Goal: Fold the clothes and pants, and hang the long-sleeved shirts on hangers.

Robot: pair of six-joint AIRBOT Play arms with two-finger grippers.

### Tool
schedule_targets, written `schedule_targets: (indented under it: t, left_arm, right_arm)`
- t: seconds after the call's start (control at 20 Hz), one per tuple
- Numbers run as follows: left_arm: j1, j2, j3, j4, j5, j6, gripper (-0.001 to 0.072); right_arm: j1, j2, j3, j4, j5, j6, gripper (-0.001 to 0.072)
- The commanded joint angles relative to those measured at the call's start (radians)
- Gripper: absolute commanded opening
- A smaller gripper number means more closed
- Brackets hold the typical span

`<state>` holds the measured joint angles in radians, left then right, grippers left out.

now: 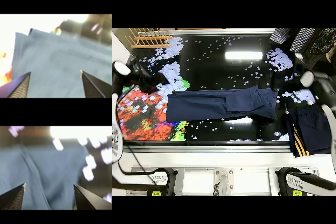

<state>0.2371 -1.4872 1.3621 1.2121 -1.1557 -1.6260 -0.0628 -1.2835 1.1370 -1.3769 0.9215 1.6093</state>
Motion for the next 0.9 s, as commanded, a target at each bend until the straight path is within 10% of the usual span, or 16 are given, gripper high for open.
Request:
schedule_targets:
  t: [0.0,0.35,0.85]
  left_arm:
    - [0.027,0.187,-0.351,-0.002,0.041,-0.002,0.0681]
    - [0.026,0.401,-0.814,-0.147,0.336,-0.103,0.068]
    - [-0.058,0.163,-0.692,-0.296,0.468,-0.084,0.0679]
  right_arm:
    - [-0.129,0.212,-0.317,0.2,0.066,0.015,0.065]
    - [-0.233,0.284,-0.627,0.528,-0.103,0.016,0.065]
    - [-0.061,0.115,-0.631,0.631,-0.415,0.015,0.0649]
